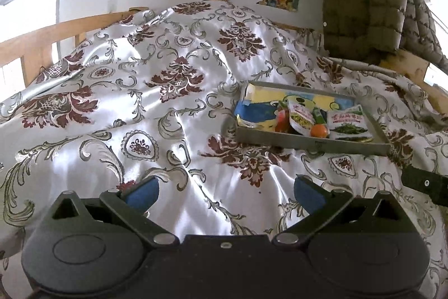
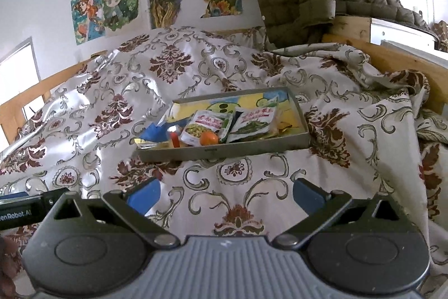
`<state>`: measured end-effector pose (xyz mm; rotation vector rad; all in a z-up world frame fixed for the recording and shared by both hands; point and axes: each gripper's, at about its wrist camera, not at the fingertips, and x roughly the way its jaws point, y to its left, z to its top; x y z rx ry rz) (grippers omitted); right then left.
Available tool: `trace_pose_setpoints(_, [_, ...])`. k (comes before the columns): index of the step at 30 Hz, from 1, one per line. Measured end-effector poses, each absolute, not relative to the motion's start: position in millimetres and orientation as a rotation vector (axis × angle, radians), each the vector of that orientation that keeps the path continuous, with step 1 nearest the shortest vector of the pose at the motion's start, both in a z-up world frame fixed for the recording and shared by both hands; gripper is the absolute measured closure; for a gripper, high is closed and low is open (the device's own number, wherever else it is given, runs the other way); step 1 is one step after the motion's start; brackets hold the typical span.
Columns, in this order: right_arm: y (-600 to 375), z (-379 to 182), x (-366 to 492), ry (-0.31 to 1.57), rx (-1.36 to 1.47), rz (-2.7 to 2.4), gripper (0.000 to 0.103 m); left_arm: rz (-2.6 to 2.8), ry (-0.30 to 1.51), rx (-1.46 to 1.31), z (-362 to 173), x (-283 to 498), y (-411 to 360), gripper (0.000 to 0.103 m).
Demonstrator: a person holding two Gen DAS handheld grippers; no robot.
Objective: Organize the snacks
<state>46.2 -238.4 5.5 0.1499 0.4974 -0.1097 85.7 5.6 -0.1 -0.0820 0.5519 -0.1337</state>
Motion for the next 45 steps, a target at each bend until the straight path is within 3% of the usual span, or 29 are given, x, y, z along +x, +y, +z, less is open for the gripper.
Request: trace_pose_setpoints(45, [-246.5,-6.7,55.0,0.558,0.167,-0.144,0.0,-0.105,0.588,-0.101,-7.3,87.8,7.3,0.001])
